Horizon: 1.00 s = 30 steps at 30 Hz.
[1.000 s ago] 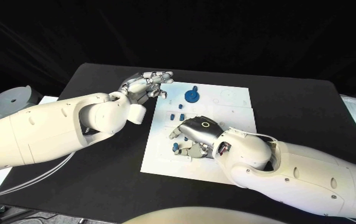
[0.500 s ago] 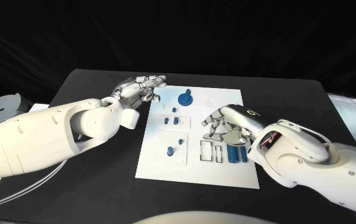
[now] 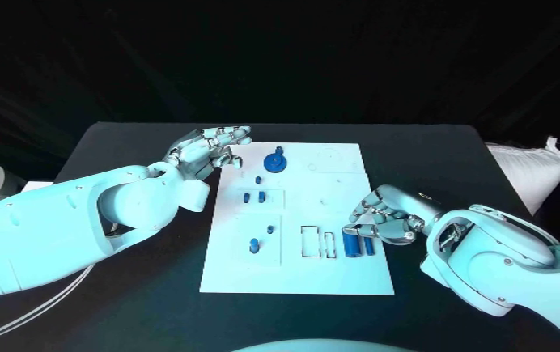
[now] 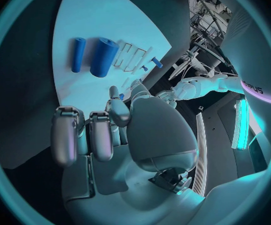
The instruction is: Assemble the parts on the task board
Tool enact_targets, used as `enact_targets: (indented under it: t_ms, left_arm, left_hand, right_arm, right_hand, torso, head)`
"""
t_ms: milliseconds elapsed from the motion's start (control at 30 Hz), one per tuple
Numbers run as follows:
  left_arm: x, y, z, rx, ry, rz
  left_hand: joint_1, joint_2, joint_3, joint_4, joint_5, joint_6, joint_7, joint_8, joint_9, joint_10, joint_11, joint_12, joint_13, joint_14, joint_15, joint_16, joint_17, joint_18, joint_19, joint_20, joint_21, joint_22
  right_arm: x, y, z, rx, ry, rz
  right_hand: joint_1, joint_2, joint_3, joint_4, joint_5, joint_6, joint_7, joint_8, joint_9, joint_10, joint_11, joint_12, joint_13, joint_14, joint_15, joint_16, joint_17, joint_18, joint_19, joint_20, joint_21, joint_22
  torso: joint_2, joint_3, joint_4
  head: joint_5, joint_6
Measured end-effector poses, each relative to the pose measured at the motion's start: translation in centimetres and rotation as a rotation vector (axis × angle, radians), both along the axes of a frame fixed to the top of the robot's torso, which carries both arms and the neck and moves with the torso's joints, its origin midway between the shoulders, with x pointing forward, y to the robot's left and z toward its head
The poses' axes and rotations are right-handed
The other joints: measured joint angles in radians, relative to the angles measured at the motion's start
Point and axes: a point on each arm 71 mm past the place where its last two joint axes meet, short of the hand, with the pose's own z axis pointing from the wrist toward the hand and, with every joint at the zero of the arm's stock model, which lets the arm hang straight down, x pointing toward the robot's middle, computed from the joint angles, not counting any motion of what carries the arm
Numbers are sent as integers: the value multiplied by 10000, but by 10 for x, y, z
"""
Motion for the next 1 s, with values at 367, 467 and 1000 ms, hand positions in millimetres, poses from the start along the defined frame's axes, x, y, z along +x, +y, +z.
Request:
enact_targets:
  t_ms: [367, 467, 1000]
  left_arm:
    - [0, 1, 0, 7, 2, 12]
    - [0, 1, 0, 9, 3, 15]
    - [0, 1, -1, 7, 13, 6]
  left_hand:
    - [0, 0, 0, 0, 0, 0, 0, 0, 0, 0, 0, 17, 3, 0, 0, 0, 1, 0, 0, 0, 0, 0]
    - [0, 0, 0, 0, 0, 0, -1, 0, 0, 0, 0, 69, 11, 0, 0, 0, 1, -1, 0, 0, 0, 0]
    - [0, 0, 0, 0, 0, 0, -1, 0, 0, 0, 0, 69, 10, 0, 0, 0, -17, -1, 0, 0, 0, 1]
  right_arm:
    - [-2, -1, -12, -1172, 274, -353]
    - [-2, 0, -12, -1404, 184, -359]
    - [0, 7, -23, -2227, 230, -253]
  right_hand:
    - [-508, 323, -697, 71, 328, -16, -13, 289, 254, 206, 62, 94, 807, -3, 4, 218, -1, -155, 0, 0, 194, -1]
    - [-573, 366, -754, 70, 358, -16, -13, 298, 288, 236, 33, 145, 812, -2, 4, 258, -2, -156, 0, 0, 194, -2]
    - [-653, 368, -918, 71, 358, -16, -13, 376, 372, 237, 32, 312, 813, -3, 5, 257, -4, -155, 0, 1, 261, -4]
  torso:
    - [-19, -3, -29]
    - [-19, -6, -32]
    - [-20, 1, -35]
  head:
    - [-110, -26]
    - [-112, -38]
    - [-79, -86]
